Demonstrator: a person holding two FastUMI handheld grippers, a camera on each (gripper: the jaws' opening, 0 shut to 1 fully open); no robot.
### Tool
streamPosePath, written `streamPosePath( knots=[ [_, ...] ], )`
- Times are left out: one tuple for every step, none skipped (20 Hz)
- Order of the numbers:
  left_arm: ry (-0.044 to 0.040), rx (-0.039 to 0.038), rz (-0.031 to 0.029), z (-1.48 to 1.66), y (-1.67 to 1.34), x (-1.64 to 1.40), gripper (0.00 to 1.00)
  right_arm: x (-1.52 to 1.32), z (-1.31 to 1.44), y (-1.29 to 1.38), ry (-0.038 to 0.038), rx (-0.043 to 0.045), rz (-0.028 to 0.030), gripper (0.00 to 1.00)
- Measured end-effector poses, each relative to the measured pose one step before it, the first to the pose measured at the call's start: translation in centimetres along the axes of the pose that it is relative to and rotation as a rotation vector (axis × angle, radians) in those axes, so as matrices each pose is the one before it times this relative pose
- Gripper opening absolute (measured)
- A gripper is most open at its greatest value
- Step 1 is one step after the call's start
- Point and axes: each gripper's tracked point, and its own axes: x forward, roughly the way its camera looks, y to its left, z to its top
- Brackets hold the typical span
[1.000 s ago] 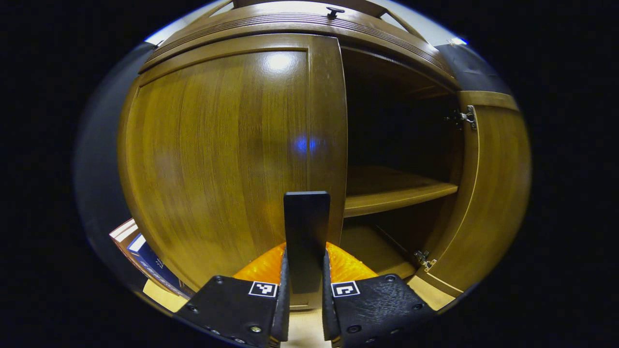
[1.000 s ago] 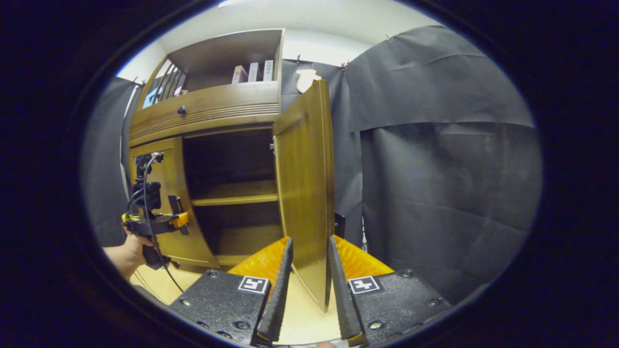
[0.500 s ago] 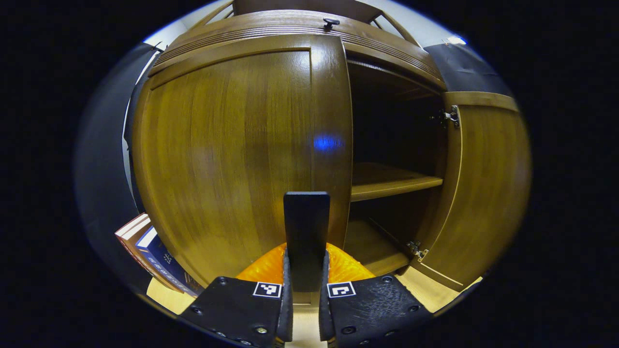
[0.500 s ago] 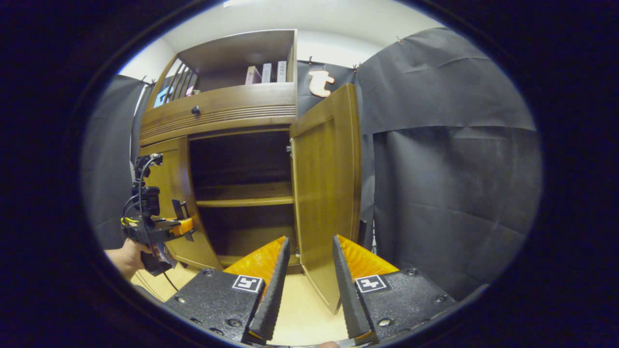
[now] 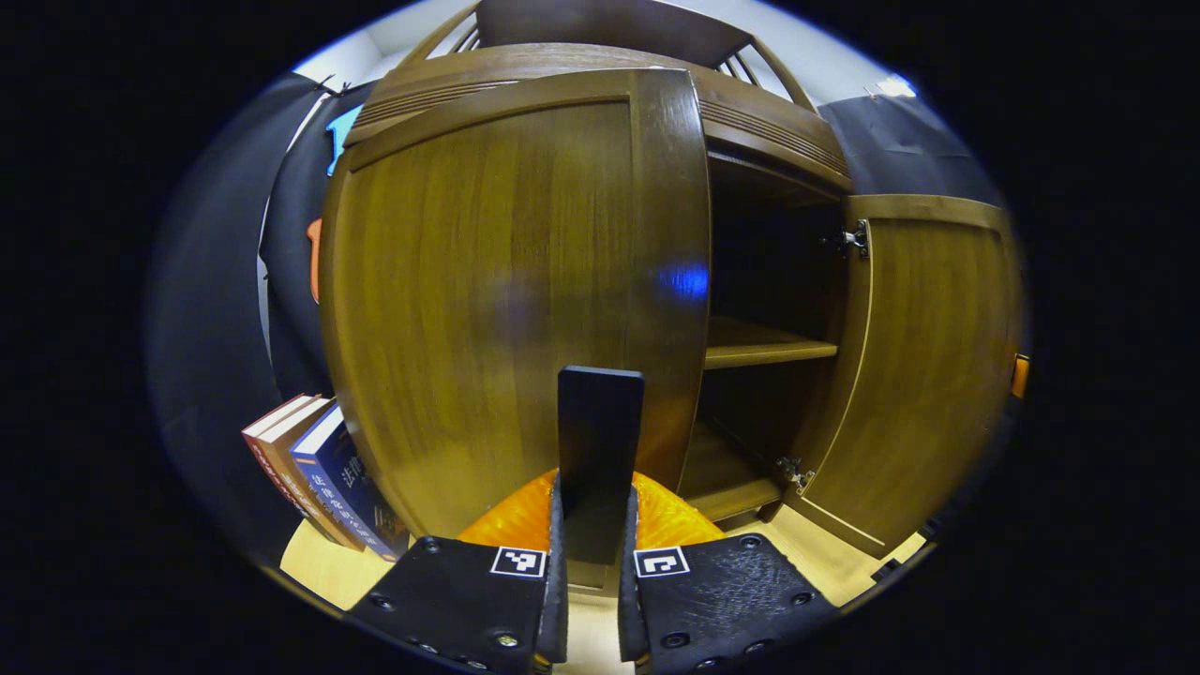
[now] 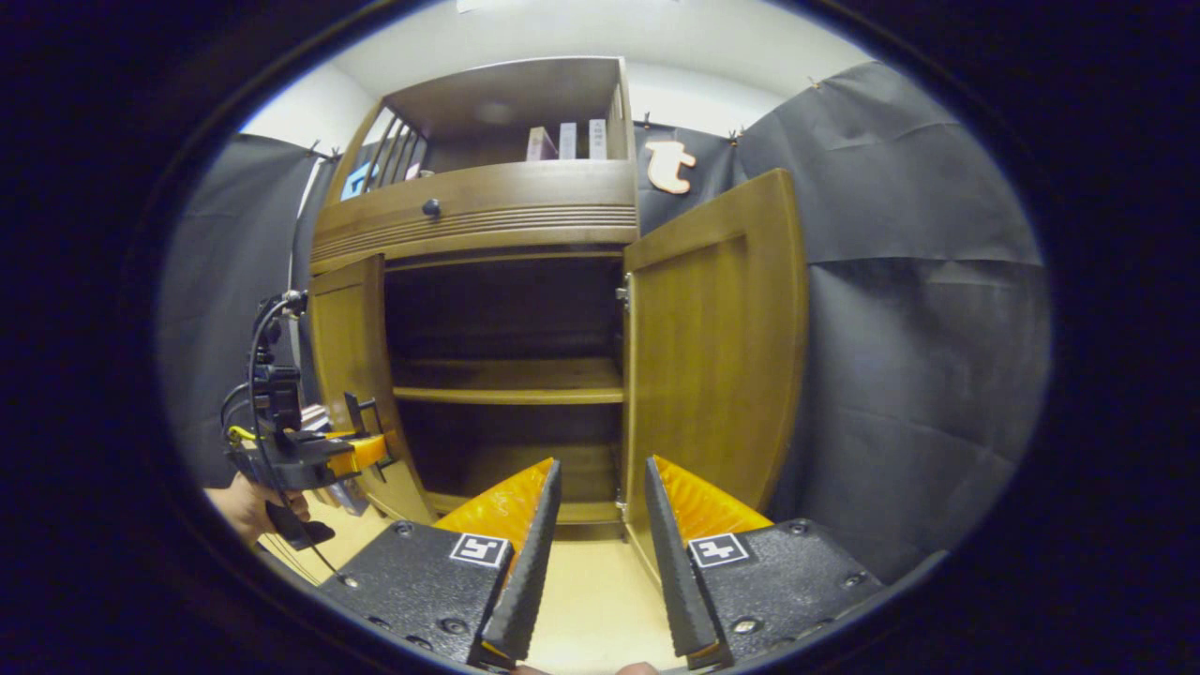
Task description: Open the right door of the double-door shoe cabinet with the right hand, and open the left door with the left hand.
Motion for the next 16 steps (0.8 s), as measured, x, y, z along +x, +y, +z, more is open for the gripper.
streamPosePath(
  knots=[
    [-0.00035,-0.00554,0.00420,-0.030,0.146,-0.357,0.20,0.191,0.254,0.659,-0.00997,0.00144,0.01958,0.57],
    [0.00022,-0.00656,0.00499,-0.115,0.093,-0.419,0.20,0.231,0.217,0.678,-0.00878,-0.00379,0.02018,0.58],
    [-0.00086,-0.00756,0.00627,-0.032,0.201,-0.467,0.20,0.219,0.222,0.541,-0.00851,-0.00488,0.01301,0.57],
    [-0.00103,-0.00502,0.00453,-0.082,0.116,-0.257,0.20,0.250,0.130,0.491,-0.00842,-0.00156,0.01523,0.57],
    [-0.00022,-0.00717,-0.00027,-0.142,0.213,-0.297,0.20,0.231,0.122,0.489,-0.00484,-0.00001,0.01311,0.57],
    [0.00348,-0.01504,-0.00027,-0.091,0.067,-0.407,0.20,0.372,0.074,0.455,-0.00311,0.00034,0.01517,0.58],
    [-0.00141,-0.00374,0.00170,-0.002,0.137,-0.412,0.20,0.202,0.043,0.492,-0.00287,0.00030,0.01728,0.58],
    [0.00054,0.00009,0.00558,-0.123,0.443,-0.396,0.29,-0.277,-0.063,0.631,-0.00390,0.00038,0.02451,0.57],
    [-0.00211,-0.00016,0.00659,-0.070,0.323,-0.357,0.20,0.013,0.100,0.697,-0.00751,0.00434,0.02822,0.57],
    [0.00277,-0.00364,0.00839,-0.105,0.252,-0.498,0.20,0.246,-0.031,0.422,-0.00310,0.00370,0.01433,0.57],
    [0.00133,-0.00492,0.00887,0.025,0.189,-0.409,0.20,0.255,-0.192,0.280,0.00549,-0.00066,0.01207,0.57],
    [0.00132,-0.00329,0.01131,-0.112,0.302,-0.426,0.20,0.301,-0.306,0.259,0.00752,-0.00517,0.00769,0.57],
    [0.00194,-0.00529,0.01638,-0.061,0.457,-0.613,0.20,0.250,-0.150,0.180,0.00651,-0.00524,0.00367,0.58],
    [0.00213,-0.00554,0.01755,-0.260,0.626,-0.600,0.20,0.248,-0.268,0.275,0.00678,-0.00429,0.00623,0.57],
    [-0.00104,-0.00245,0.01731,-0.146,0.483,-0.570,0.20,0.319,-0.124,0.269,0.00671,-0.00394,0.00593,0.58],
    [-0.00210,0.00287,0.01707,-0.017,0.438,-0.455,0.20,0.169,-0.154,0.277,0.00438,-0.00179,0.00818,0.58]
  ],
)
